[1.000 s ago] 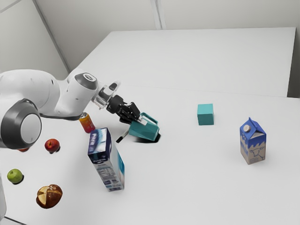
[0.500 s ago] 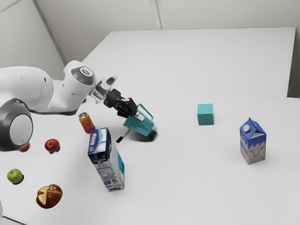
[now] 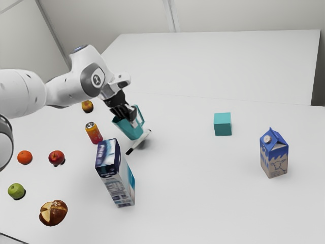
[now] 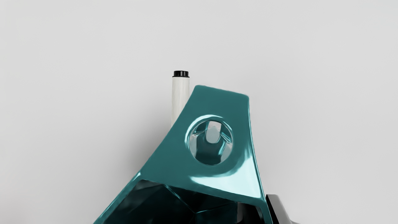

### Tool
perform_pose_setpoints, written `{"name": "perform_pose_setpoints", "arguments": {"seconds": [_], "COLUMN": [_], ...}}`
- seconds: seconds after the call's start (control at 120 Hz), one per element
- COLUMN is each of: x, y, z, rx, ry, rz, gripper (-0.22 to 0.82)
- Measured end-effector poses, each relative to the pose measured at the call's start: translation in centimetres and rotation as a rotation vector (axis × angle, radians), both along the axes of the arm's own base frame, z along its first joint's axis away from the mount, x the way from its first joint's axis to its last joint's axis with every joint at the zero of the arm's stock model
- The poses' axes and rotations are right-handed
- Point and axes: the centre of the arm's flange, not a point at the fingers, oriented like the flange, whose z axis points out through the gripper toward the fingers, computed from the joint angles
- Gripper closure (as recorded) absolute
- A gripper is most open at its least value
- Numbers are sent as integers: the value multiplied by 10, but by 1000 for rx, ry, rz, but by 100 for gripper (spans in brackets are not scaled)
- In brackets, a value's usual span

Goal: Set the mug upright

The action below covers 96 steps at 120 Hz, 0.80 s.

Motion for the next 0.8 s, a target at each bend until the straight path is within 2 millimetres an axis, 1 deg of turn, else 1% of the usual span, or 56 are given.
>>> {"name": "perform_pose_setpoints", "arguments": {"seconds": [0.092,0.292,0.458,0.683,0.8], "x": [-4,-13,-17,-18,-19], "y": [1,14,15,10,10], "z": [1,-12,-20,-22,-26], "rx": [58,120,133,184,201], "ry": [5,46,75,89,103], "rz": [42,184,291,374,417], "gripper": [78,78,78,78,78]}}
